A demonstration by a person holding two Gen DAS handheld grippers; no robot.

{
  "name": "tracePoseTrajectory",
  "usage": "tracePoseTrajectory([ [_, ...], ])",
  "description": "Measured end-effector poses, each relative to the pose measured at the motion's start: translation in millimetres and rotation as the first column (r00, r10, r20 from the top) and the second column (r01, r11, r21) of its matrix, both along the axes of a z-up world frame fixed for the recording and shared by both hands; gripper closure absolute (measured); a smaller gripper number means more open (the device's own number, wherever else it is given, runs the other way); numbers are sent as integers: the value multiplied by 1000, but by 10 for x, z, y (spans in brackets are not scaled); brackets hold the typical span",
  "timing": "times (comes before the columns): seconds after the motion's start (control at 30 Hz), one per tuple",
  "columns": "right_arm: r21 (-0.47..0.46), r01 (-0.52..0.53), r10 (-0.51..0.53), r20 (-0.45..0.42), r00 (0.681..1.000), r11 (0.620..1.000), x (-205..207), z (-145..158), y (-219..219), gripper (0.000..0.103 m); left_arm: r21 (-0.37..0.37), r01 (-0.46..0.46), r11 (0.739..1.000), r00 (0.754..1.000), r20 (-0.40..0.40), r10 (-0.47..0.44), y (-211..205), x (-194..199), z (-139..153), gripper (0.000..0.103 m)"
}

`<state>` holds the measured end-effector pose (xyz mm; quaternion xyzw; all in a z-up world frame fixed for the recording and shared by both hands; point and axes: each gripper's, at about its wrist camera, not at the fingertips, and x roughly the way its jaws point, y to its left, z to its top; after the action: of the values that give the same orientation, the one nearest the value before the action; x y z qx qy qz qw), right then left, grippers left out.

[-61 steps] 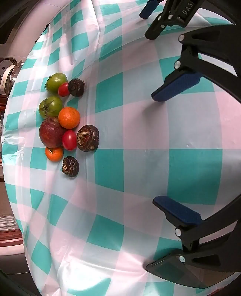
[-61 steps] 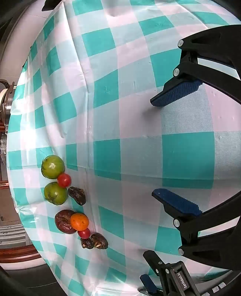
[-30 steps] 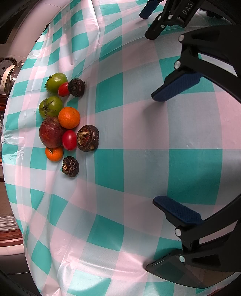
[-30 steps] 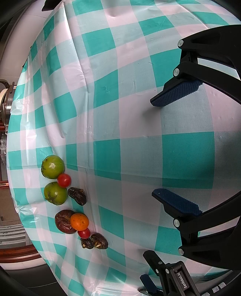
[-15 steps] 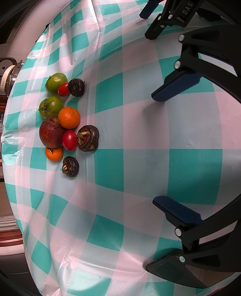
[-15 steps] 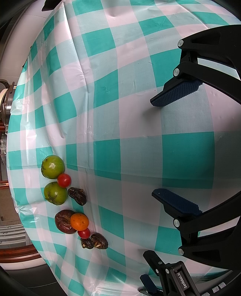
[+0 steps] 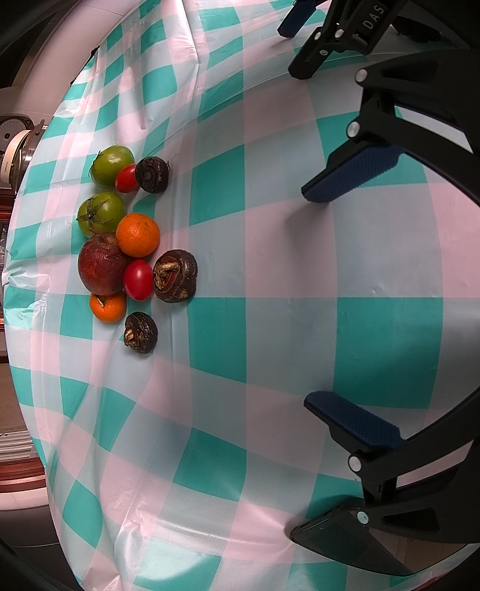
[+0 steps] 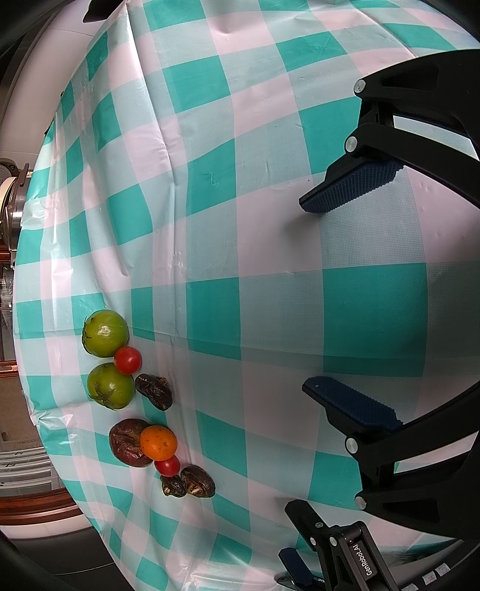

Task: Organize fruits

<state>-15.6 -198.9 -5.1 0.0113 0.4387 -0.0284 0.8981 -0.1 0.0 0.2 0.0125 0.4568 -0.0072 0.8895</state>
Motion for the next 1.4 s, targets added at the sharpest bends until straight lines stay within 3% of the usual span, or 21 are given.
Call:
tracePoseTrajectory([
  [0.67,0,28,-28,1,1000,1000,3,9,10,15,2,3,1000,1000,-6,-3,-3,10,0,1],
  [0.8,4,-10,10,-39,999,1000,142,2,77,4,-3,132,991,990,-46,-132,-2,243,21,1],
  [0.97,79,-28,23,61,998,996,446,143,117,5,-29,100,995,995,-26,-101,268,601,55,1],
  [1.13,125,-59,51,68,996,990,937,172,274,17,-83,83,993,997,-4,-83,521,824,73,1],
  [1.23,109,-83,78,53,996,991,1206,146,423,23,-96,126,987,992,-5,-127,507,862,75,1],
  [1.3,84,-100,97,36,995,991,1365,127,526,28,-81,166,983,986,-6,-167,444,857,69,2],
  [1.4,38,-119,118,10,993,992,1528,101,648,34,-48,218,975,976,10,-218,312,862,69,10],
])
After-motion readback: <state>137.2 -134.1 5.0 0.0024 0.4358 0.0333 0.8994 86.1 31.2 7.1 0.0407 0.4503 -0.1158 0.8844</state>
